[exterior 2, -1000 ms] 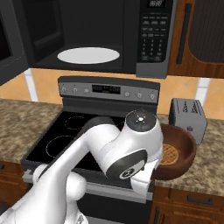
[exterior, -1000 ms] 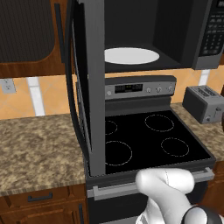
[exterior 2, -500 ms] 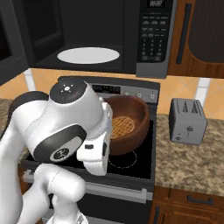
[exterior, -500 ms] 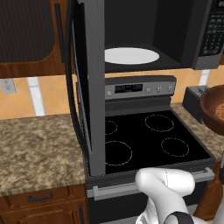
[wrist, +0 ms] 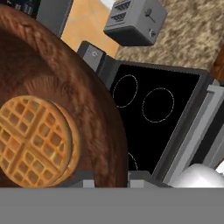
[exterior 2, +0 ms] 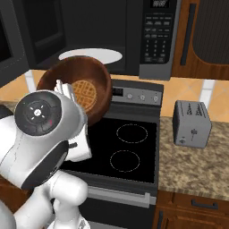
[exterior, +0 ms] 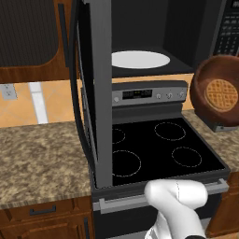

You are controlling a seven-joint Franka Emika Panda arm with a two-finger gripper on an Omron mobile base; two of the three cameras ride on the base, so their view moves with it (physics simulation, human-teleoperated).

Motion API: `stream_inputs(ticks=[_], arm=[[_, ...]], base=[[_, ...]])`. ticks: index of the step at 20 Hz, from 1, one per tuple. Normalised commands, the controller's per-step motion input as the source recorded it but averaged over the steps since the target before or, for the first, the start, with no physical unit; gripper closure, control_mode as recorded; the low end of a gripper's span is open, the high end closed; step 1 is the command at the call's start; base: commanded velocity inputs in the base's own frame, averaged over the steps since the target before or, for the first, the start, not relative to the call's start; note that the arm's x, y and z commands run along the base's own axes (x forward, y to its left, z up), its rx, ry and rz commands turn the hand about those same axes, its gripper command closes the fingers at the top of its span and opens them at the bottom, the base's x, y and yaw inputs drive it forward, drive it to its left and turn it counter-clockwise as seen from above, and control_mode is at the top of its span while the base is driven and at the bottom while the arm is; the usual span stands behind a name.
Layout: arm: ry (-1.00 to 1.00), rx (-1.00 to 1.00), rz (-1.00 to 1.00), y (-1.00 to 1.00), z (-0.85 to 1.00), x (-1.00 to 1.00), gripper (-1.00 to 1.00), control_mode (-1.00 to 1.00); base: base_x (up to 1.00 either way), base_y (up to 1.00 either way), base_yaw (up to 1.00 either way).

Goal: Open the microwave, place the bowl with waffle inside the microwave, then close the microwave door and turn it on.

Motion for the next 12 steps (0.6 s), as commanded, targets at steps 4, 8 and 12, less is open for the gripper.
stream_inputs(ticks=[4, 8, 12], arm=[[-0.01, 0.0, 0.1, 0.52, 1.0, 0.44, 1.0, -1.0], [-0.08, 0.01, 0.0, 0.53, 0.95, 0.54, 1.0, -1.0], [-0.15, -0.01, -0.13, 0.46, 0.26, 0.9, 1.0, -1.0]], base=[[0.0, 0.0, 0.0], [0.0, 0.0, 0.0], [0.0, 0.0, 0.0]])
